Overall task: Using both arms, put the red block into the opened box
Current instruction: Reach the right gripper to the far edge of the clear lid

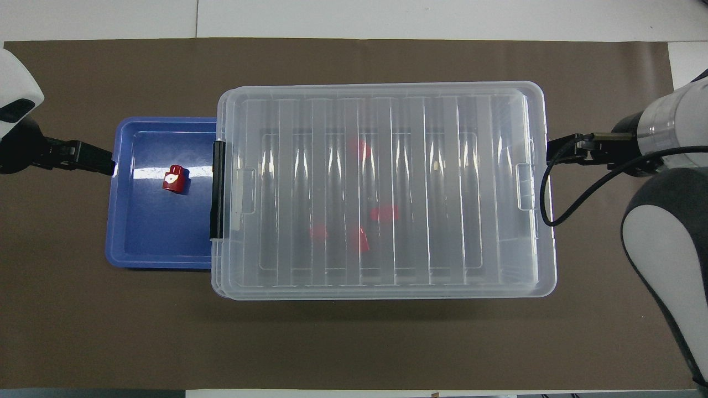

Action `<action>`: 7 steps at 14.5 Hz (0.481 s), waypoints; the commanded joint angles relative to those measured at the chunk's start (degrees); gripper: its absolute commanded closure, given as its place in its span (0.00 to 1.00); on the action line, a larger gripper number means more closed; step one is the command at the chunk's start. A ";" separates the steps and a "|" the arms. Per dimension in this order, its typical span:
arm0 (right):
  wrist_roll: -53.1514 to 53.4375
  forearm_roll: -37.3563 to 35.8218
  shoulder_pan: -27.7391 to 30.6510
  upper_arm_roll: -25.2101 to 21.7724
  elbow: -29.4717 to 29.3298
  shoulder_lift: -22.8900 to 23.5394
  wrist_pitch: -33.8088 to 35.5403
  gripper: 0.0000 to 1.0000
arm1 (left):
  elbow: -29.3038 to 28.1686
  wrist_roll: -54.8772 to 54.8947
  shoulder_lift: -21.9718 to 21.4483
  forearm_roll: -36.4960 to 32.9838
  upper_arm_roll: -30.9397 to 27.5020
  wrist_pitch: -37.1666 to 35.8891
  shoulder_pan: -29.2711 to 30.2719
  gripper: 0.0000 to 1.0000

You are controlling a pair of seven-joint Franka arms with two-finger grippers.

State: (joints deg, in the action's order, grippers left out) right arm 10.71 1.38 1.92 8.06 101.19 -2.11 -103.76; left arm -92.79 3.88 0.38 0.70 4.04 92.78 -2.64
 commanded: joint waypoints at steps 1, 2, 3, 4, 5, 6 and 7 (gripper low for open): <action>0.19 1.43 -0.07 -0.06 6.11 -0.71 -6.26 0.00 | -1.78 0.16 -1.69 0.97 -0.09 0.29 -0.17 0.00; -0.07 1.43 -0.07 0.02 7.08 -0.27 -7.32 0.00 | -1.78 0.16 -1.78 0.97 0.00 0.20 -0.26 0.00; -0.16 1.43 -0.07 -0.06 7.53 0.69 -8.03 0.00 | -1.78 0.16 -1.70 0.97 0.00 0.20 -0.26 0.00; -0.17 1.43 -0.07 -0.06 7.88 1.57 -9.08 0.00 | -1.78 0.16 -1.78 0.97 0.00 0.20 0.00 0.00; -0.25 1.43 -0.07 -0.06 8.67 2.27 -10.57 0.00 | -1.78 0.16 -1.78 0.97 0.00 0.20 0.27 0.00; -0.43 1.43 -0.07 -0.06 9.55 2.37 -11.89 0.00 | -1.78 0.08 -1.78 0.97 -0.08 0.20 0.36 0.00; -0.52 1.43 0.01 -0.06 10.60 2.37 -12.95 0.00 | -1.78 0.16 -1.78 0.88 -0.09 0.20 0.36 0.00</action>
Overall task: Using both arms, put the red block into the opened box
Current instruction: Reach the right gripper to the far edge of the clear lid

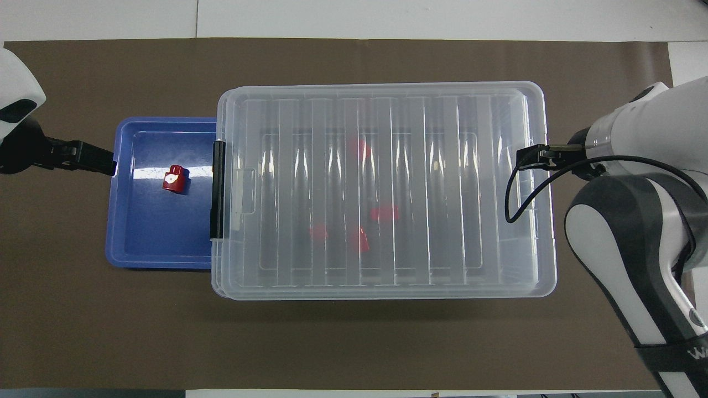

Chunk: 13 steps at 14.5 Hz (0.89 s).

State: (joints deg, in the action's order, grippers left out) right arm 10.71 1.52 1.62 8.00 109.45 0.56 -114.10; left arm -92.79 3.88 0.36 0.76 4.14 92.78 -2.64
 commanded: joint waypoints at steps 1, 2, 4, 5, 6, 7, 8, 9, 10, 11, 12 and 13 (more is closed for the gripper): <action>-1.39 1.29 0.66 0.00 3.22 -0.30 -3.14 0.00 | -1.78 0.08 -1.77 0.82 -0.27 0.21 0.35 0.00; -3.22 1.29 1.02 0.00 4.19 -0.21 -4.11 0.00 | -1.78 0.16 -1.68 0.82 -0.18 0.21 0.35 0.00; -4.38 1.29 1.98 0.00 6.12 -0.30 -6.04 0.00 | -1.78 0.16 -1.77 0.82 -0.18 0.21 0.27 0.00; -4.91 1.29 2.42 -0.09 6.22 -0.21 -6.05 0.00 | -1.78 0.16 -1.68 0.82 -0.18 0.21 0.27 0.00; -6.30 1.29 3.56 -0.09 6.48 -0.12 -6.22 0.00 | -1.78 0.16 -1.77 0.82 -0.18 0.21 0.27 0.00; -7.97 1.29 4.44 -0.09 7.00 -0.21 -6.75 0.00 | -1.78 0.16 -1.77 0.82 -0.18 0.21 0.35 0.00; -8.86 1.29 4.88 -0.09 7.18 -0.21 -7.01 0.00 | -1.78 0.16 -1.77 0.82 -0.18 0.21 0.35 0.00; -9.56 1.20 5.76 -0.09 7.18 -0.21 -6.93 0.00 | -1.78 0.16 -1.77 0.82 -0.18 0.21 0.35 0.00; -10.53 1.20 6.11 -0.09 7.18 -0.21 -7.01 0.00 | -1.78 0.16 -1.77 0.82 -0.18 0.21 0.27 0.00; -11.84 1.20 6.73 -0.09 7.18 -0.21 -7.10 0.00 | -1.78 0.16 -1.68 0.82 -0.18 0.21 0.27 0.00; -13.60 1.20 7.95 -0.09 7.18 -0.21 -7.10 0.00 | -1.78 0.16 -1.77 0.82 -0.18 0.21 0.27 0.00; -15.27 1.20 8.75 -0.09 7.18 -0.21 -7.10 0.00 | -1.78 0.08 -1.68 0.82 -0.18 0.21 0.35 0.00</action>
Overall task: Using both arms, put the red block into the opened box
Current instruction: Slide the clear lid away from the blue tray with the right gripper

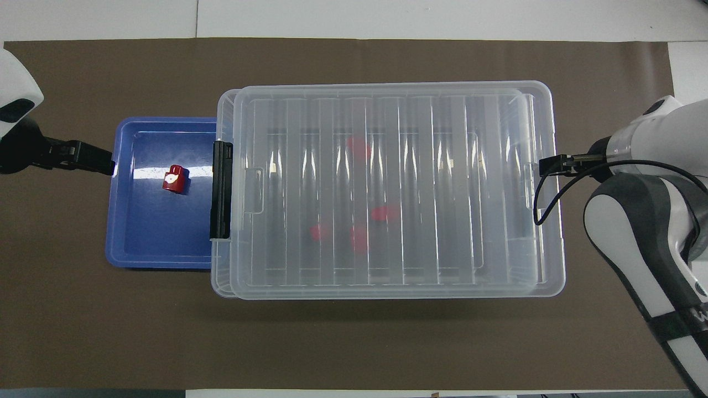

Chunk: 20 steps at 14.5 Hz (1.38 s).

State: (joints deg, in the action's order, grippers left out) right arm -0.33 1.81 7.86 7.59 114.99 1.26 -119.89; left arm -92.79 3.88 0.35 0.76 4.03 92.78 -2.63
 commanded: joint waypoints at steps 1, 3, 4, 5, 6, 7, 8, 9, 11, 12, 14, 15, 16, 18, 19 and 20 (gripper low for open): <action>-5.63 0.91 3.46 0.32 1.65 -0.83 -1.31 0.00 | -1.78 0.16 -1.76 0.82 -0.07 0.21 0.25 0.00; -7.83 0.56 4.87 0.32 1.56 -0.82 -1.31 0.00 | -1.78 0.16 -1.76 0.82 -0.07 0.21 0.25 0.00; -9.23 0.39 5.84 0.32 1.47 -0.74 -1.31 0.00 | -1.78 0.16 -1.76 0.82 -0.07 0.21 0.25 0.00; -10.55 0.30 6.63 0.32 1.12 -0.65 -1.22 0.00 | -1.78 0.16 -1.76 0.82 -0.07 0.21 0.25 0.00; -11.87 0.12 7.51 0.32 0.94 -0.65 -1.22 0.00 | -1.78 0.16 -1.76 0.82 -0.07 0.21 0.25 0.00; -13.36 0.12 8.47 0.32 0.77 -0.47 -1.13 0.00 | -1.78 0.16 -1.76 0.82 -0.07 0.21 0.25 0.00; -14.68 0.12 9.18 0.24 0.51 -0.30 -0.96 0.00 | -1.78 0.16 -1.76 0.82 -0.07 0.21 0.34 0.00; -15.66 0.03 9.88 0.24 0.42 -0.30 -0.78 0.00 | -1.78 0.16 -1.76 0.82 -0.07 0.21 0.25 0.00; -17.50 -0.05 11.03 0.24 -0.11 -0.12 -0.78 0.00 | -1.78 0.16 -1.76 0.82 -0.07 0.21 0.25 0.00; -18.73 -0.06 11.64 0.24 -0.55 0.23 -0.69 0.00 | -1.78 0.16 -1.76 0.82 -0.07 0.21 0.25 0.00; -21.10 -0.14 13.31 0.15 -1.86 0.75 -0.25 0.00 | -1.78 0.16 -1.67 0.82 -0.07 0.21 0.25 0.00; -22.51 -0.14 14.10 0.15 -2.39 0.93 0.01 0.00 | -1.78 0.16 -1.76 0.82 -0.07 0.21 0.25 0.00; -23.74 -0.14 14.89 0.15 -2.75 1.02 0.19 0.00 | -1.78 0.16 -1.76 0.82 -0.07 0.21 0.25 0.00; -25.15 -0.14 16.04 0.15 -2.84 1.02 0.45 0.00 | -1.78 0.08 -1.76 0.82 -0.07 0.21 0.25 0.00; -26.11 -0.40 16.65 0.15 -2.92 1.02 0.36 0.00 | -1.78 0.08 -1.76 0.82 -0.07 0.21 0.25 0.00; -26.91 -1.10 17.18 0.15 -3.10 1.20 0.36 0.00 | -1.78 0.16 -1.67 0.82 -0.07 0.21 0.25 0.00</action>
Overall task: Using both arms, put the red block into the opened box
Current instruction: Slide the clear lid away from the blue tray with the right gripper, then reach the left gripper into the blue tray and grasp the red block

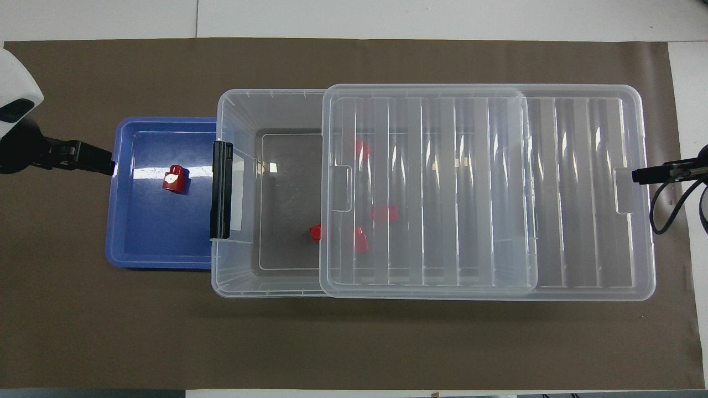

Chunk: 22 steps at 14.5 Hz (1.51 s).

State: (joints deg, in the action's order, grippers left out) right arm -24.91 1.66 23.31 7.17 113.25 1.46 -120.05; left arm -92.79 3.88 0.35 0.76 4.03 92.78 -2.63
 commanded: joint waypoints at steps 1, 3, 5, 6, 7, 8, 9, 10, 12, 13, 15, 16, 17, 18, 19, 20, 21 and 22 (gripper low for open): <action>-2.77 -1.30 2.18 0.57 -1.45 1.09 0.51 0.00 | -1.78 0.16 -1.76 0.82 -0.07 0.21 0.25 0.00; -3.56 -1.39 2.71 0.57 -1.54 1.09 0.43 0.00 | -1.78 -0.19 -1.84 0.82 -0.07 -0.15 -0.01 0.00; -3.92 -1.39 3.32 0.57 -1.72 1.18 0.43 0.00 | -2.74 -0.01 -2.02 0.82 0.02 2.04 0.16 0.00; -4.35 -1.39 3.58 0.57 -1.72 1.18 0.34 0.00 | -4.58 0.07 -2.63 0.82 0.02 4.92 0.25 0.00; -5.23 -1.39 3.67 0.57 -1.63 1.18 0.17 0.00 | -6.86 0.07 -3.42 0.82 0.02 7.47 0.25 0.00; -5.50 -1.39 3.94 0.57 -1.63 1.18 -0.01 0.00 | -8.97 0.25 -3.60 0.82 0.10 9.85 0.17 0.00; -5.59 -1.39 4.11 0.57 -1.63 1.18 -0.10 0.00 | -10.38 0.60 -3.60 0.82 0.11 11.79 0.16 0.00; -5.94 -1.39 4.11 0.57 -1.63 1.18 -0.19 0.00 | -12.40 0.60 -3.51 0.82 0.19 14.68 0.08 0.00; -6.03 -1.39 4.11 0.57 -1.63 1.18 -0.28 0.00 | -17.14 0.69 -2.90 0.82 0.19 20.83 -0.18 0.00; -6.12 -1.39 4.37 0.57 -1.63 1.18 -0.28 0.00 | -18.90 0.69 -2.03 0.82 0.19 23.47 -0.36 0.00; -7.08 -1.39 4.47 0.57 -1.72 1.18 -0.36 0.00 | -21.63 0.87 1.04 0.82 0.19 29.36 -0.36 0.00; -7.08 -1.39 4.47 0.57 -1.72 1.18 -0.28 0.00 | -23.12 1.74 2.45 0.82 0.19 32.00 -0.45 0.00; -7.08 -1.39 4.47 0.57 -2.06 1.18 0.51 0.00 | -24.18 3.31 3.51 0.82 0.19 34.11 -0.45 0.00; -7.00 -1.39 4.29 0.57 -3.20 1.26 1.56 0.00 | -25.06 4.72 5.00 0.82 0.19 36.31 -0.36 0.00; -6.73 -1.39 3.42 0.65 -5.30 1.26 4.09 0.00 | -26.38 5.78 5.97 0.82 0.19 38.85 -0.10 0.00; -6.30 -1.39 2.19 0.83 -8.02 1.18 7.25 0.00 | -27.78 6.83 6.50 0.82 0.19 41.84 0.07 0.00; -4.55 -1.39 -0.26 0.74 -10.92 1.09 11.11 0.00 | -28.84 7.63 7.20 0.82 0.19 44.04 0.16 0.00; -2.19 -1.39 -1.50 0.83 -12.86 0.48 14.54 0.00 | -29.46 7.89 8.25 0.82 0.19 45.28 0.16 0.00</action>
State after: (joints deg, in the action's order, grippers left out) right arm -29.76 0.87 24.33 7.60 105.70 1.95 -111.85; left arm -119.89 9.46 8.26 0.76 4.39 134.43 -2.64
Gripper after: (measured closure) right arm 0.000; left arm 0.000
